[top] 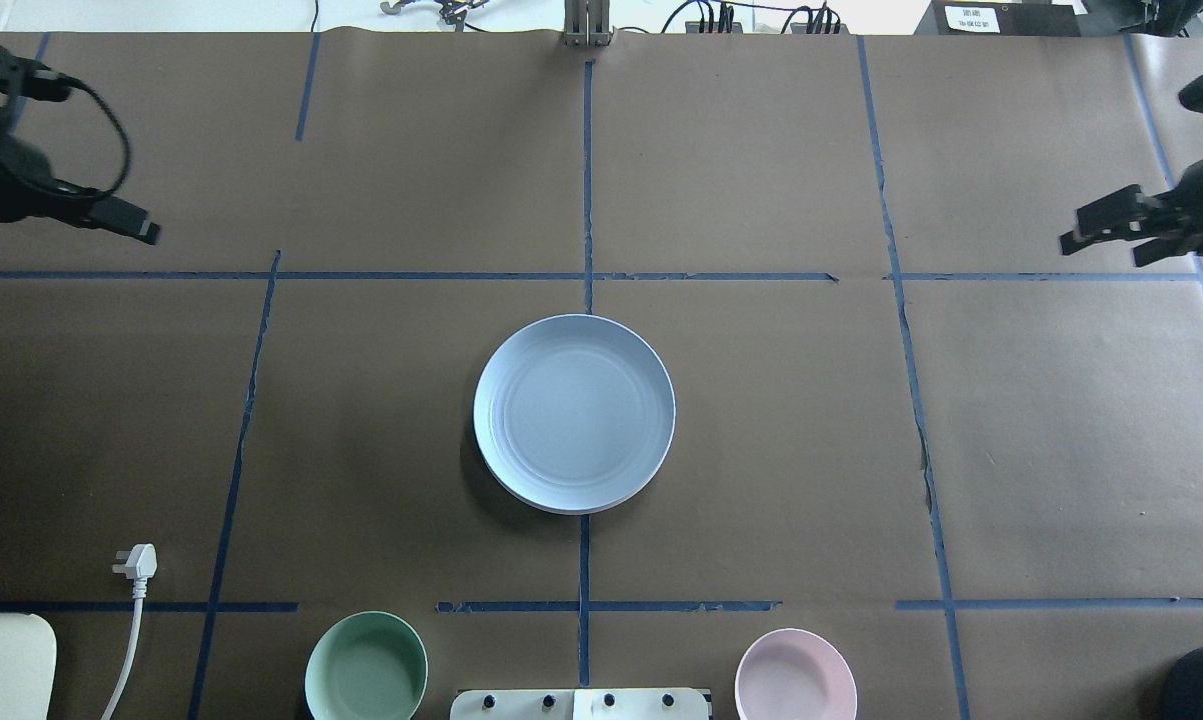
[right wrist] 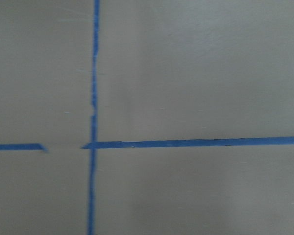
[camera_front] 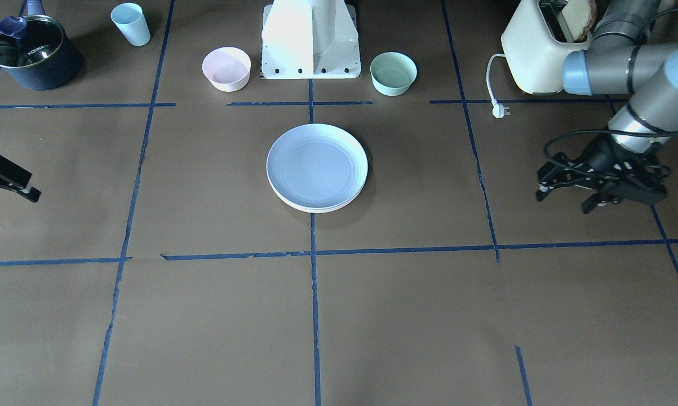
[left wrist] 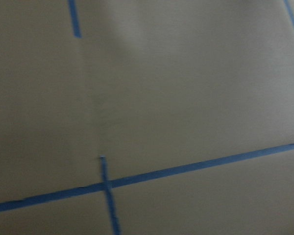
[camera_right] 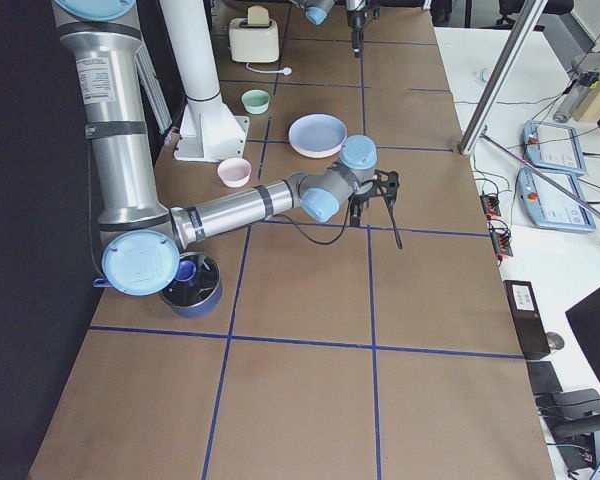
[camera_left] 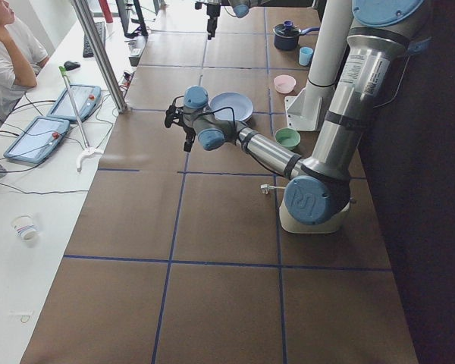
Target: Stack three plates with pink and blue
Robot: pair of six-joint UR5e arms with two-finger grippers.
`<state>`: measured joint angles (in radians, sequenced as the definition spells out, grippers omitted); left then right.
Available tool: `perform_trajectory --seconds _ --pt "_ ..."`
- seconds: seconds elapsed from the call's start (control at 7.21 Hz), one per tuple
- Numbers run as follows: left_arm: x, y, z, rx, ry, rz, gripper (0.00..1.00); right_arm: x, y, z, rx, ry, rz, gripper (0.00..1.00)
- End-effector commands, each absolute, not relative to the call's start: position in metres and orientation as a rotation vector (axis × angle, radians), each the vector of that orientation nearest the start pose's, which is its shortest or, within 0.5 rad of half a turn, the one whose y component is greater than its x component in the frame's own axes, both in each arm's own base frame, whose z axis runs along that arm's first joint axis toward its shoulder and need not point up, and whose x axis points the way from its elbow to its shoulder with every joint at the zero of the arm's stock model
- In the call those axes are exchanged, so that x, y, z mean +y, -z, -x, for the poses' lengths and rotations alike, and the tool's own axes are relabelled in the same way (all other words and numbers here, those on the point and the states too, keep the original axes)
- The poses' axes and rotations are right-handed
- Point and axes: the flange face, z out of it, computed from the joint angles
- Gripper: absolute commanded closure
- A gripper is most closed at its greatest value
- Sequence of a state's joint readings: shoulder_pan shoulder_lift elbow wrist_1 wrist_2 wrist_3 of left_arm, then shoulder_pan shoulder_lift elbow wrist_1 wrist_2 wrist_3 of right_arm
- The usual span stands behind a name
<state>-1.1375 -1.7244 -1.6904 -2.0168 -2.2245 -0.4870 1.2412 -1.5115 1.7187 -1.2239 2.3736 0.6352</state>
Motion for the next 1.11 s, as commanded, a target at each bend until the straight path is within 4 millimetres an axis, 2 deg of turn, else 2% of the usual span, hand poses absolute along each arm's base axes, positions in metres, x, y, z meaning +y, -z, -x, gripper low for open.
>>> perform_trajectory --seconds 0.0,0.14,0.28,0.55,0.69,0.83,0.97 --pt "-0.534 -0.547 -0.045 0.758 -0.304 -0.346 0.00 -0.522 -0.584 0.003 -0.814 0.078 -0.087 0.00" --pt "-0.529 -0.560 0.004 0.738 -0.295 -0.276 0.00 -0.520 -0.604 -0.023 -0.797 0.104 -0.081 0.00" --pt "-0.521 -0.570 0.030 0.731 -0.235 -0.161 0.00 -0.516 -0.624 -0.035 -0.792 0.087 -0.060 0.00" --pt "-0.518 -0.591 0.039 0.734 -0.200 -0.100 0.00 -0.510 -0.630 -0.048 -0.790 0.071 -0.063 0.00" --pt "-0.518 -0.587 0.038 0.754 -0.187 -0.066 0.00 -0.510 -0.631 -0.048 -0.786 0.071 -0.062 0.00" --pt "-0.513 -0.587 0.036 0.792 -0.181 -0.054 0.00 -0.501 -0.637 -0.054 -0.785 0.070 -0.063 0.00" --pt "-0.502 -0.602 0.036 0.801 -0.199 -0.040 0.00 -0.494 -0.645 -0.056 -0.781 0.093 -0.063 0.00"
